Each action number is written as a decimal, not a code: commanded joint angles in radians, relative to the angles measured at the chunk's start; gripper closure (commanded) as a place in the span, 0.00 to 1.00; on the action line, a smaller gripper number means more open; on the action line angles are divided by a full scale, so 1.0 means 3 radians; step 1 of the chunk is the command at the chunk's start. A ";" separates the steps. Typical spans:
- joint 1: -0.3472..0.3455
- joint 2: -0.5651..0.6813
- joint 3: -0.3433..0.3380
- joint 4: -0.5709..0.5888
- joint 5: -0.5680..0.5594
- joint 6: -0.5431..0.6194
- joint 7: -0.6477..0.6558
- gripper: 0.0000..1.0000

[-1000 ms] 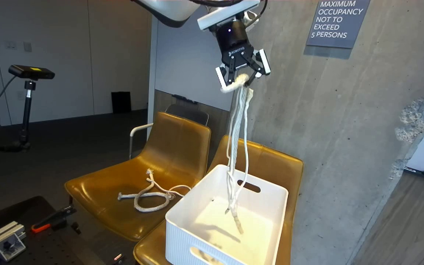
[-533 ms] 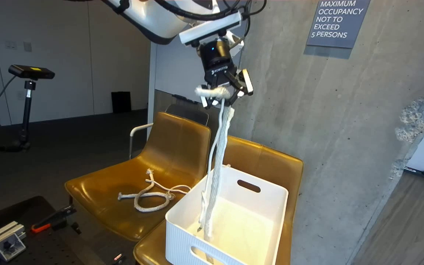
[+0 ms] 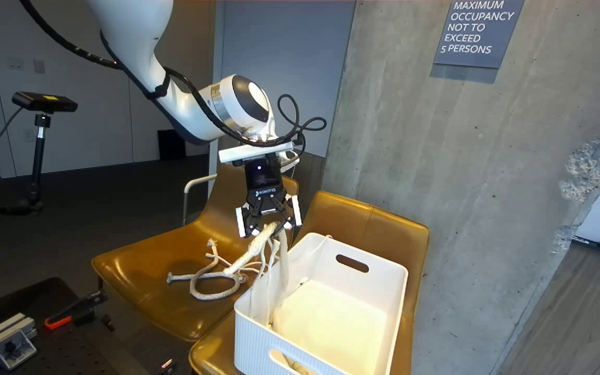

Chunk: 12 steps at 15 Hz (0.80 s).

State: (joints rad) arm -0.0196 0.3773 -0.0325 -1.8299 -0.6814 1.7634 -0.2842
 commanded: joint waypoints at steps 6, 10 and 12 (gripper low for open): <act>-0.0046 0.0512 -0.0134 0.0308 -0.0135 0.0606 0.0566 1.00; -0.0066 0.0832 -0.0330 0.0472 -0.0263 0.0927 0.1016 1.00; -0.0100 0.0978 -0.0413 0.0639 -0.0263 0.0967 0.1118 1.00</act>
State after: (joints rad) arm -0.0386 0.6071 -0.1260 -1.7192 -0.7373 2.0336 -0.0048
